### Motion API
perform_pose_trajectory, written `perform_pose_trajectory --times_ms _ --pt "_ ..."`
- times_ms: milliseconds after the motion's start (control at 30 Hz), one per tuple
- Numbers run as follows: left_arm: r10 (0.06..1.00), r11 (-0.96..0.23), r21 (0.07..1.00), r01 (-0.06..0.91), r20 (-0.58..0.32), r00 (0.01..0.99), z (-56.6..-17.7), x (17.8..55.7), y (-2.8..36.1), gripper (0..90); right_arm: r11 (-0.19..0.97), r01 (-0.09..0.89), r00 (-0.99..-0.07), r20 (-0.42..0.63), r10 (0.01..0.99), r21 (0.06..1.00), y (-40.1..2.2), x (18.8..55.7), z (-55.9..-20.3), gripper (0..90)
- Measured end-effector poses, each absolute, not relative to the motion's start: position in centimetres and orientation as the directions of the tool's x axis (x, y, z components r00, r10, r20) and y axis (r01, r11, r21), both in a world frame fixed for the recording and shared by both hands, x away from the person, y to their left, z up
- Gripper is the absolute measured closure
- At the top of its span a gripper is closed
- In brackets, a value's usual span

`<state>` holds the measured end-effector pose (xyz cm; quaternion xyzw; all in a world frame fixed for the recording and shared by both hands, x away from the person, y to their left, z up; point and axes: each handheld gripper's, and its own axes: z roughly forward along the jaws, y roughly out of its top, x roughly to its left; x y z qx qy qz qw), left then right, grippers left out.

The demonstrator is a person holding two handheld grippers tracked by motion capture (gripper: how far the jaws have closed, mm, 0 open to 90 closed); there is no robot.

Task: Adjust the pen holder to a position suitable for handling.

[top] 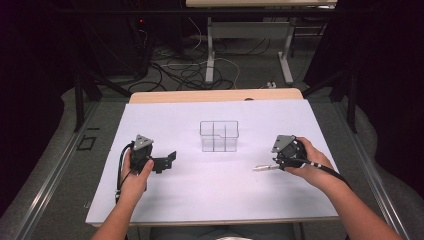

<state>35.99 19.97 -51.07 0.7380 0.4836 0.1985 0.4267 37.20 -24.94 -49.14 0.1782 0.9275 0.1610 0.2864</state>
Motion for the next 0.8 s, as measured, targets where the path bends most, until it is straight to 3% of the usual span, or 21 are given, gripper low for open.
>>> perform_pose_trajectory --times_ms 200,367,500,800 --pt "0.885 -0.17 0.82 0.547 -0.117 0.451 -51.2 36.0 20.1 0.3 0.949 0.13 -0.806 -0.526 0.271 0.288 -24.7 37.6 -48.8 37.6" --pt "0.884 -0.168 0.82 0.548 -0.12 0.451 -51.3 36.1 20.1 0.3 0.964 0.112 -0.819 -0.528 0.226 0.239 -24.9 37.8 -48.5 37.8" --pt "0.884 -0.174 0.815 0.553 -0.118 0.453 -51.4 36.1 20.0 0.3 0.976 0.079 -0.831 -0.528 0.177 0.202 -25.5 37.8 -48.4 47.6" --pt "0.881 -0.182 0.815 0.55 -0.114 0.46 -51.5 36.2 19.9 0.3 0.992 -0.04 -0.893 -0.449 0.016 0.116 -25.4 37.6 -49.4 57.0"
